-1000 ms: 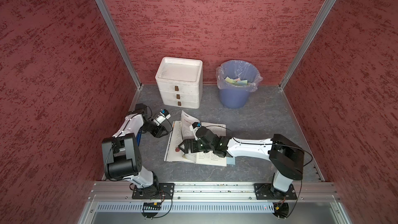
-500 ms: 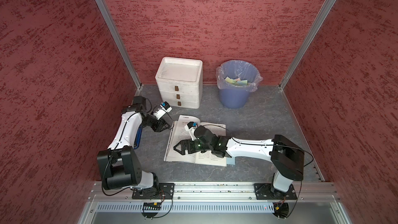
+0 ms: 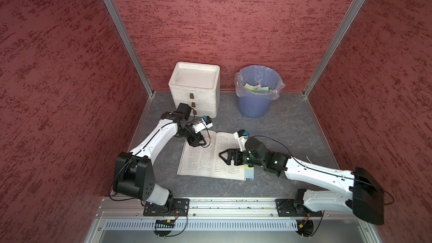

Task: Peel off the used sticky note
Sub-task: Turn the page of the book at the center of the board, then tear off the note from the book.

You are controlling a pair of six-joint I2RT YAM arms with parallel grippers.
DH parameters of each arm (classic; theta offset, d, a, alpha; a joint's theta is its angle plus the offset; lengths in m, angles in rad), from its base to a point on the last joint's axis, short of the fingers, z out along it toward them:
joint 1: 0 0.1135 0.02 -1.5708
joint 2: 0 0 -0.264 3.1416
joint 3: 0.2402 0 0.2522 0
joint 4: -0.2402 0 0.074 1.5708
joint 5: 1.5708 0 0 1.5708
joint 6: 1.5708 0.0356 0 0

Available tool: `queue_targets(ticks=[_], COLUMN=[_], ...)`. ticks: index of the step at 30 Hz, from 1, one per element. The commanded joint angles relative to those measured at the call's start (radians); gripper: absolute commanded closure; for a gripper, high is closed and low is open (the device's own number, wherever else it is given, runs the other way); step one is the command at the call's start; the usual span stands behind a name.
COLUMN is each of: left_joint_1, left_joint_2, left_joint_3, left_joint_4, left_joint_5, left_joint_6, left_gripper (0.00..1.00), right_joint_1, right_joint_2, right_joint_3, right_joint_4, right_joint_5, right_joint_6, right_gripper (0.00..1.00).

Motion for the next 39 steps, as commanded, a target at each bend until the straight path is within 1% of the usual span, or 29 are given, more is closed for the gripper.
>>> queue_targets(ticks=[1, 3, 6, 8, 12, 20, 25, 31, 39], left_joint_1=[-0.097, -0.15, -0.216, -0.26, -0.317, -0.38, -0.406, -0.414, -0.429], left_joint_2=[0.085, 0.146, 0.226, 0.264, 0.34, 0.504, 0.588, 0.648, 0.695], left_joint_3=[0.019, 0.047, 0.089, 0.117, 0.186, 0.354, 0.433, 0.505, 0.544], left_joint_4=[0.067, 0.076, 0.087, 0.097, 0.1, 0.079, 0.062, 0.047, 0.033], left_joint_5=[-0.047, -0.058, -0.066, -0.076, -0.089, -0.095, -0.119, -0.133, -0.146], left_joint_6=[-0.08, -0.096, -0.113, -0.124, -0.139, -0.161, -0.161, -0.166, -0.165], left_gripper=[0.49, 0.5, 0.5, 0.5, 0.5, 0.51, 0.52, 0.52, 0.52], right_joint_1=[-0.113, -0.181, -0.256, -0.291, -0.337, -0.359, -0.362, -0.362, -0.362], right_joint_2=[-0.137, -0.219, -0.259, -0.235, -0.141, 0.05, 0.099, 0.073, 0.005], right_joint_3=[-0.158, -0.225, -0.292, -0.31, -0.339, -0.36, -0.366, -0.375, -0.363], right_joint_4=[-0.151, -0.164, -0.148, -0.123, -0.01, 0.236, 0.329, 0.354, 0.263], right_joint_5=[0.061, 0.035, -0.014, -0.041, -0.115, -0.242, -0.284, -0.301, -0.268], right_joint_6=[0.029, 0.032, 0.028, 0.026, 0.024, 0.042, 0.065, 0.075, 0.048], right_gripper=[0.04, 0.05, 0.06, 0.07, 0.1, 0.21, 0.32, 0.41, 0.52])
